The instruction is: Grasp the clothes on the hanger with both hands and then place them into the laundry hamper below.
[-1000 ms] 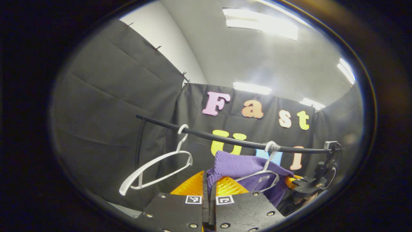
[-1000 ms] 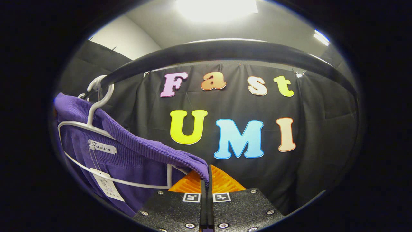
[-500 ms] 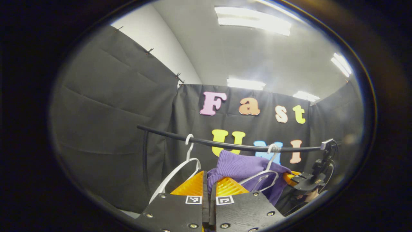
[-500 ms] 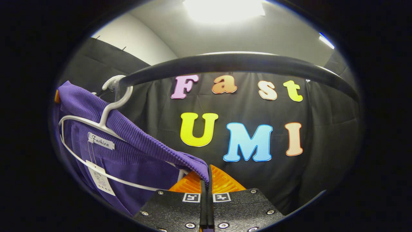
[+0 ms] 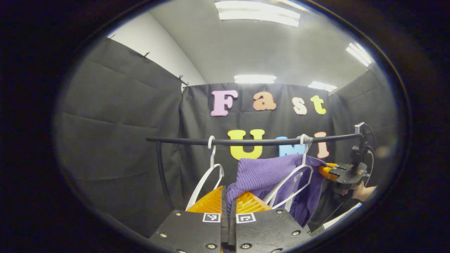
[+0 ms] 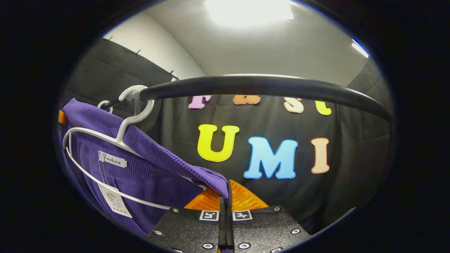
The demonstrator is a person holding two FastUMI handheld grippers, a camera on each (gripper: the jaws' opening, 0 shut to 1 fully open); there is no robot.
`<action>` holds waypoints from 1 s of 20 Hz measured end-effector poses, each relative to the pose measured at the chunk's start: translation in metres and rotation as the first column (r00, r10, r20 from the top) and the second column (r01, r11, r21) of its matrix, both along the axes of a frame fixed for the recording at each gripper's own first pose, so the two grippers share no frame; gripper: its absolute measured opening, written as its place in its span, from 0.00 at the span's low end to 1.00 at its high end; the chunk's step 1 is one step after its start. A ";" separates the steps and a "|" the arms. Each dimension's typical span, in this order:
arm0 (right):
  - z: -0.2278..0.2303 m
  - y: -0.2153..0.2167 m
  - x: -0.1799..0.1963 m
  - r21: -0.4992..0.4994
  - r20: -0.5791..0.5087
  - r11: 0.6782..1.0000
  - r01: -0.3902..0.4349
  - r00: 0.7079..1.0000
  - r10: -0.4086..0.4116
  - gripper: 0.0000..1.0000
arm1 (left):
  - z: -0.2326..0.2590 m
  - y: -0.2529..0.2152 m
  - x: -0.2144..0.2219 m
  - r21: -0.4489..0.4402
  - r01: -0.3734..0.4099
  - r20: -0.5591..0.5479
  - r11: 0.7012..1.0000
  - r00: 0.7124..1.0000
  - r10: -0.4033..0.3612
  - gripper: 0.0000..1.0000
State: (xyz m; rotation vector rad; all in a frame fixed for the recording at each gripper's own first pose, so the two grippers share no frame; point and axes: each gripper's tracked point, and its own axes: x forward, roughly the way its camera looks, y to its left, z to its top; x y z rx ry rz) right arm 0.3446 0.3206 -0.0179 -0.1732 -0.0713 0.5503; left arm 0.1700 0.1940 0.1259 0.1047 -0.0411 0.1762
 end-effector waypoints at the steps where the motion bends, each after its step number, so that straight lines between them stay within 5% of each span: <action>1: -0.002 0.000 0.001 0.003 -0.008 1.000 0.001 1.000 -0.001 0.00 | -0.005 0.004 0.001 -0.008 0.003 -0.007 1.000 1.000 -0.003 0.00; 12: -0.007 -0.004 0.006 -0.018 -0.028 0.999 0.043 0.999 -0.044 0.00 | -0.065 0.006 0.023 -0.085 0.126 0.010 0.988 0.992 -0.125 0.01; 20: -0.011 -0.024 0.018 -0.018 -0.036 0.996 0.086 0.996 -0.086 0.00 | -0.112 -0.032 0.033 -0.171 0.108 0.003 0.979 0.994 -0.109 0.01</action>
